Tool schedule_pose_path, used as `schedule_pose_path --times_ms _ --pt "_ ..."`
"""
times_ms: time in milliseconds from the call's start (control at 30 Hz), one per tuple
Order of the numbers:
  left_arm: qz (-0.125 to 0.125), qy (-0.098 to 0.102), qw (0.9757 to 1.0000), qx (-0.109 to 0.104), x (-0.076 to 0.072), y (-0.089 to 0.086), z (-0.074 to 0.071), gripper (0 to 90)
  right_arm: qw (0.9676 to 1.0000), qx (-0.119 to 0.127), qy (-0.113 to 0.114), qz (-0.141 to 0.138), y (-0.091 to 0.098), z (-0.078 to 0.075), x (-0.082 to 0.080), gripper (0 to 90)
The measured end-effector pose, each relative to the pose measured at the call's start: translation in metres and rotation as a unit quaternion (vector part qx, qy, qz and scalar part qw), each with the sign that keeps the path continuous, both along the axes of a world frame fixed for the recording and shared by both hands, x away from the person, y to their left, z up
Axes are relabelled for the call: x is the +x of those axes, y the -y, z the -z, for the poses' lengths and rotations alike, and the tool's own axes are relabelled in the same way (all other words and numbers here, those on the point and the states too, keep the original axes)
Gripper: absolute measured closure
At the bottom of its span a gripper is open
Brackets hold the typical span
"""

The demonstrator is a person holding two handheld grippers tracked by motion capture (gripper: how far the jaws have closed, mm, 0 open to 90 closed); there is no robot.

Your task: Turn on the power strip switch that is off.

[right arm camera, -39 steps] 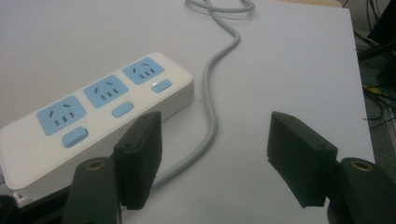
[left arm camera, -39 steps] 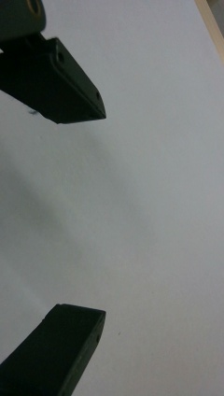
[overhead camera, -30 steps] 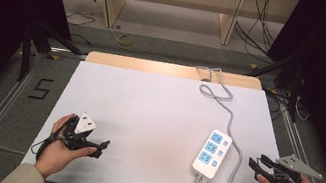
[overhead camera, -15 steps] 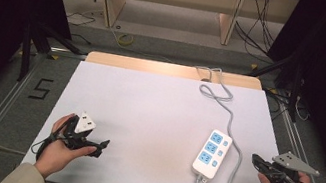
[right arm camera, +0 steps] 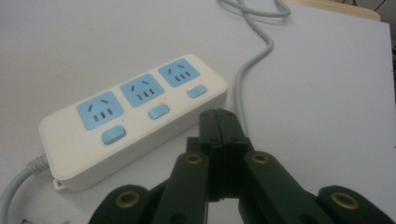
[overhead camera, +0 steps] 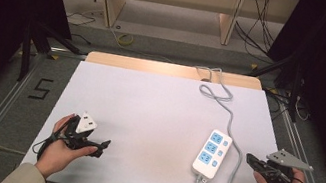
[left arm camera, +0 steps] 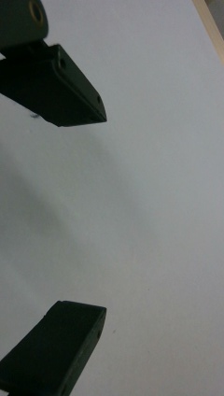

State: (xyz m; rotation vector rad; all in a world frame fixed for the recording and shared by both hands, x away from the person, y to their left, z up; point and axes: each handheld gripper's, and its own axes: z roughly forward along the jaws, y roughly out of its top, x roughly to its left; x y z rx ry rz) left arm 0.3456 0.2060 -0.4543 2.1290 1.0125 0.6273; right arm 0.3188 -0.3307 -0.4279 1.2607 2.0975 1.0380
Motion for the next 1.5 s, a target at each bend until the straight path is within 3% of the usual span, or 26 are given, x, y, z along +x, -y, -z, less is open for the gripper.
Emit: schedule_pose_path --times_ms 867,1500 --pt "0.006 0.004 1.0 0.001 0.0 0.001 -0.001 8.8 0.9982 0.005 -0.035 -0.049 -0.024 0.001 0.01 90.0" --pt "0.007 0.004 1.0 0.001 0.0 0.001 -0.001 9.2 0.9971 -0.001 -0.04 -0.065 -0.035 -0.001 0.013 90.0"
